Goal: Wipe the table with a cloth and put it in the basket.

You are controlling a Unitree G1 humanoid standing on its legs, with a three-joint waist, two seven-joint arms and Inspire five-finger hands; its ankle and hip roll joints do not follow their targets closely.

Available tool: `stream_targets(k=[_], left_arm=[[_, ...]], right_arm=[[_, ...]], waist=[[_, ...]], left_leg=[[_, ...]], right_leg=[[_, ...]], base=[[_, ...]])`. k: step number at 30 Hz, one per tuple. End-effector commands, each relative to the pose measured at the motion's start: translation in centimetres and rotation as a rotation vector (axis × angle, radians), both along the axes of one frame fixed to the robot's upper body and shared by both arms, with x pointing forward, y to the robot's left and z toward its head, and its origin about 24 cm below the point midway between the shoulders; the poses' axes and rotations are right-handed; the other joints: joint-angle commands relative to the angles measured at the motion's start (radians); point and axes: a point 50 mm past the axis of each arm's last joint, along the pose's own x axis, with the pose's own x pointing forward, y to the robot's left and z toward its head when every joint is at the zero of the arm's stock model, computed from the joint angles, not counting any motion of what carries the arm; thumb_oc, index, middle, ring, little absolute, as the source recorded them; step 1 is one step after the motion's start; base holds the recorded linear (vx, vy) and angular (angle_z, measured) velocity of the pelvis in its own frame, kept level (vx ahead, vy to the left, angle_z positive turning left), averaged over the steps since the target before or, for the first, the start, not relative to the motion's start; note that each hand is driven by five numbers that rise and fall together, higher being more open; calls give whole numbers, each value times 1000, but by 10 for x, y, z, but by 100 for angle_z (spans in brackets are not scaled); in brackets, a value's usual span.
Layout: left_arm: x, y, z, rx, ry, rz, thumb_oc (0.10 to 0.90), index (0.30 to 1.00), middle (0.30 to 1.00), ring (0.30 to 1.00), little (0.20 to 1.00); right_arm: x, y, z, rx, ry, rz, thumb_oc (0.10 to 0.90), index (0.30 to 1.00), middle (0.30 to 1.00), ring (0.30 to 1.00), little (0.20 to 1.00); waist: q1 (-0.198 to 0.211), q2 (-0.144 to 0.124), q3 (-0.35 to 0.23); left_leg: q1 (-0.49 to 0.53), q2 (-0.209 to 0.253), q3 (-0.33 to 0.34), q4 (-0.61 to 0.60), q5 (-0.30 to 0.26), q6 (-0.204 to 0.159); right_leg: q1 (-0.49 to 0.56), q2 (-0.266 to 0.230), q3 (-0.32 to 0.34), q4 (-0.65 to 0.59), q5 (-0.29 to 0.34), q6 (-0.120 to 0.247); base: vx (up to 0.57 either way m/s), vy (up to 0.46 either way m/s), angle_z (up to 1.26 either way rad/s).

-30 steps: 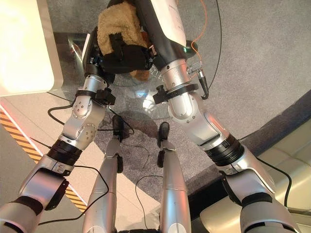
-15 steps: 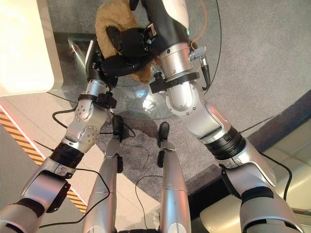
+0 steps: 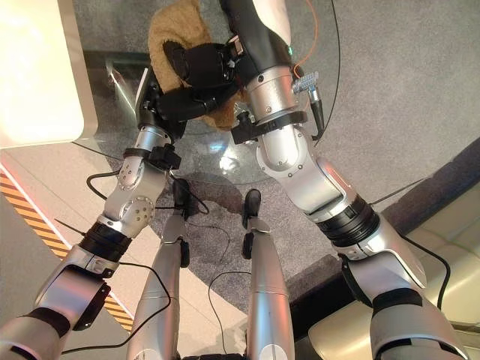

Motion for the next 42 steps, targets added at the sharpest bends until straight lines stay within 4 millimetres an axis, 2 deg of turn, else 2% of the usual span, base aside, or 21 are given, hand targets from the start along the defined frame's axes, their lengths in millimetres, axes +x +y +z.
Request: stream_targets(k=[1, 11, 25, 31, 42], left_arm=[[-17, -17, 27, -53, -197, -122, 100, 300, 300, 300, 200], [-13, -5, 33, -82, -205, -76, 100, 300, 300, 300, 200], [-13, 10, 57, -111, -266, 8, 100, 300, 300, 300, 200], [-12, 13, 62, -111, -271, 31, 100, 300, 300, 300, 200], [-10, 20, 71, -112, -287, 87, 100, 300, 300, 300, 200]], right_arm=[[-77, -5, 100, 178, -507, 115, 800, 900, 900, 900, 900], [-56, -18, 95, 179, -425, 15, 800, 900, 900, 900, 900], [-51, -26, 93, 168, -418, -8, 800, 900, 900, 900, 900], [-52, -26, 93, 166, -393, 19, 800, 900, 900, 900, 900], [-40, -31, 84, 170, -310, 23, 800, 900, 900, 900, 900]], waist=[[14, -45, -24], [11, -59, -24], [8, -68, -24], [7, -74, -24], [5, -88, -24]], left_leg=[[49, -62, 87, 112, -148, 69], [51, -57, 86, 115, -153, 69], [40, -52, 83, 124, -160, 64], [41, -50, 81, 125, -162, 63], [46, -43, 80, 130, -166, 59]], right_leg=[[118, 101, -28, -219, 116, 2], [127, 103, -31, -222, 114, 2], [120, 102, -33, -218, 112, 6], [123, 104, -33, -218, 110, 6], [131, 107, -36, -215, 107, 5]], base=[[0, 0, 0], [0, 0, 0], [0, 0, 0], [0, 0, 0], [0, 0, 0]])
